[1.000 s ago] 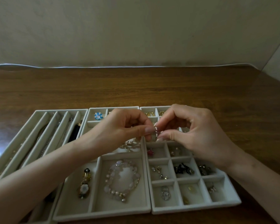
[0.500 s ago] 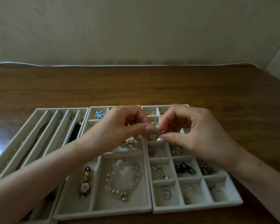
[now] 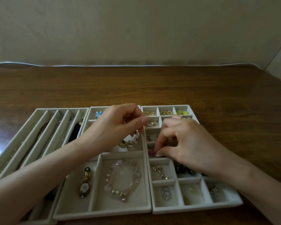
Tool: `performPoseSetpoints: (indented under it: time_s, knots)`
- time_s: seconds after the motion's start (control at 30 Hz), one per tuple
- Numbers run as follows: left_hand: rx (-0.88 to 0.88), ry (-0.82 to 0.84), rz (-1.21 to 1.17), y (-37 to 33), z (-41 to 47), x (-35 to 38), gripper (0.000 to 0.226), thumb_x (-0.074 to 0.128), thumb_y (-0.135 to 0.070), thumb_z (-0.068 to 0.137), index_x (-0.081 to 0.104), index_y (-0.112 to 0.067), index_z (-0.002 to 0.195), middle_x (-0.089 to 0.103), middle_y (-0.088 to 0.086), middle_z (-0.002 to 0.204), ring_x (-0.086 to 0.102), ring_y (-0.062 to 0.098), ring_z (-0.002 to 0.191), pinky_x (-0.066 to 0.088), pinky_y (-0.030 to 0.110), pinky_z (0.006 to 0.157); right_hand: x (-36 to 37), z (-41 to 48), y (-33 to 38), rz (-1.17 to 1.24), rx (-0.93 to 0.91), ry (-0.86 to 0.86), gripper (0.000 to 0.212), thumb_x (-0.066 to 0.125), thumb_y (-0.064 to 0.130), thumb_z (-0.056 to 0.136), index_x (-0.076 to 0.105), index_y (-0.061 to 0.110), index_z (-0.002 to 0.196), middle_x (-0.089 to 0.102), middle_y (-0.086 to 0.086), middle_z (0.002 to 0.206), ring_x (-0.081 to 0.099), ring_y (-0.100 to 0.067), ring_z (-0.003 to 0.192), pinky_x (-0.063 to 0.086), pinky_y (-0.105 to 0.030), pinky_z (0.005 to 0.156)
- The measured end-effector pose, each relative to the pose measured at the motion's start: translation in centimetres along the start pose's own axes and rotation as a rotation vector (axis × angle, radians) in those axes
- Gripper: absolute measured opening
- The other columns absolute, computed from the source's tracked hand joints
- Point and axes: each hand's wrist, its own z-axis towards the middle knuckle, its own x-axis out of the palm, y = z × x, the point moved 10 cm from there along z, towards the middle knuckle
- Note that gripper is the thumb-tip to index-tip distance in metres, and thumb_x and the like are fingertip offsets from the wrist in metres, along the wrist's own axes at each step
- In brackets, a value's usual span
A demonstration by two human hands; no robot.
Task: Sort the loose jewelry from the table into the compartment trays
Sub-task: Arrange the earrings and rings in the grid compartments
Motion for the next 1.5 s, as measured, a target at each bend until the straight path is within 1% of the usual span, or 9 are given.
performPoseSetpoints:
  time_s: [0.27, 0.33, 0.4, 0.43, 0.57, 0.8, 1.0, 1.17, 1.5]
  knots:
    - [0.053, 0.014, 0.007, -0.6, -0.1, 0.1, 0.029, 0.055, -0.045, 0.077, 0.065, -0.018, 0.081, 0.068, -0.006, 0.070, 0.059, 0.016, 0.062, 0.047, 0.026, 0.056, -0.8, -0.2, -0.1, -0.096, 0.029, -0.060, 0.007, 0.075, 0.033, 0.076, 0.069, 0.033, 0.073, 0.050, 0.013, 0.077, 0.047, -0.001, 0.075, 0.036, -0.017, 0.063]
    - [0.100, 0.002, 0.043, -0.8, -0.2, 0.1, 0.017, 0.060, -0.034, 0.084, 0.064, -0.017, 0.085, 0.066, -0.005, 0.070, 0.056, 0.006, 0.060, 0.043, 0.016, 0.054, -1.6, -0.2, -0.6, -0.043, 0.048, -0.078, 0.009, 0.071, 0.028, 0.080, 0.068, 0.034, 0.075, 0.054, 0.014, 0.077, 0.050, -0.001, 0.071, 0.035, -0.016, 0.059]
    - [0.180, 0.012, 0.150, -1.4, -0.4, 0.4, 0.001, 0.061, -0.017, 0.088, 0.061, -0.017, 0.089, 0.063, -0.010, 0.075, 0.054, 0.001, 0.067, 0.038, 0.008, 0.060, -2.4, -0.2, -1.1, 0.019, 0.059, -0.073, 0.014, 0.064, 0.024, 0.082, 0.069, 0.035, 0.075, 0.056, 0.015, 0.077, 0.052, -0.001, 0.071, 0.038, -0.017, 0.055]
    - [0.221, 0.022, 0.215, -1.7, -0.6, 0.6, 0.006, 0.056, -0.015, 0.085, 0.060, -0.018, 0.088, 0.061, -0.012, 0.078, 0.053, 0.000, 0.072, 0.037, 0.007, 0.063, -2.8, -0.3, -1.2, 0.050, 0.053, -0.074, 0.016, 0.061, 0.023, 0.080, 0.070, 0.034, 0.074, 0.056, 0.015, 0.077, 0.052, -0.002, 0.070, 0.038, -0.018, 0.055]
    - [0.344, 0.123, 0.410, -2.5, -1.1, 2.2, 0.026, 0.039, -0.024, 0.073, 0.063, -0.030, 0.081, 0.053, -0.012, 0.088, 0.047, 0.006, 0.086, 0.035, 0.014, 0.074, -2.3, -0.5, -0.9, 0.054, 0.006, -0.008, 0.022, 0.056, 0.021, 0.077, 0.073, 0.032, 0.070, 0.055, 0.013, 0.075, 0.052, -0.005, 0.074, 0.035, -0.017, 0.058]
    - [0.432, 0.124, 0.578, -3.4, -1.7, 2.9, 0.017, 0.051, -0.034, 0.080, 0.065, -0.025, 0.083, 0.053, -0.008, 0.094, 0.046, 0.012, 0.089, 0.036, 0.024, 0.080, -0.1, -0.7, 0.0, -0.110, -0.064, 0.133, 0.024, 0.055, 0.018, 0.081, 0.072, 0.034, 0.075, 0.048, 0.013, 0.079, 0.049, -0.004, 0.076, 0.037, -0.017, 0.061]
    - [0.439, 0.128, 0.593, -3.4, -1.8, 3.0, 0.019, 0.049, -0.034, 0.081, 0.066, -0.024, 0.082, 0.053, -0.008, 0.096, 0.044, 0.010, 0.088, 0.033, 0.021, 0.080, -0.5, -0.7, -0.1, -0.162, -0.071, 0.110, 0.025, 0.053, 0.020, 0.079, 0.073, 0.034, 0.075, 0.047, 0.013, 0.078, 0.049, -0.004, 0.075, 0.035, -0.016, 0.059]
    - [0.434, 0.167, 0.579, -3.4, -1.9, 3.3, 0.026, 0.045, -0.029, 0.075, 0.070, -0.026, 0.081, 0.052, -0.008, 0.097, 0.040, 0.006, 0.090, 0.031, 0.017, 0.081, -1.3, -0.5, -0.6, -0.079, -0.043, 0.070, 0.031, 0.044, 0.027, 0.071, 0.074, 0.038, 0.074, 0.049, 0.011, 0.077, 0.051, -0.009, 0.073, 0.031, -0.015, 0.056]
    - [0.428, 0.182, 0.555, -3.1, -1.9, 3.4, 0.027, 0.044, -0.025, 0.072, 0.069, -0.027, 0.082, 0.052, -0.009, 0.099, 0.043, 0.008, 0.095, 0.038, 0.027, 0.082, 0.8, -0.6, 0.1, -0.114, -0.103, 0.176, 0.029, 0.052, 0.025, 0.082, 0.073, 0.043, 0.092, 0.048, 0.015, 0.082, 0.049, -0.001, 0.080, 0.034, -0.013, 0.061]
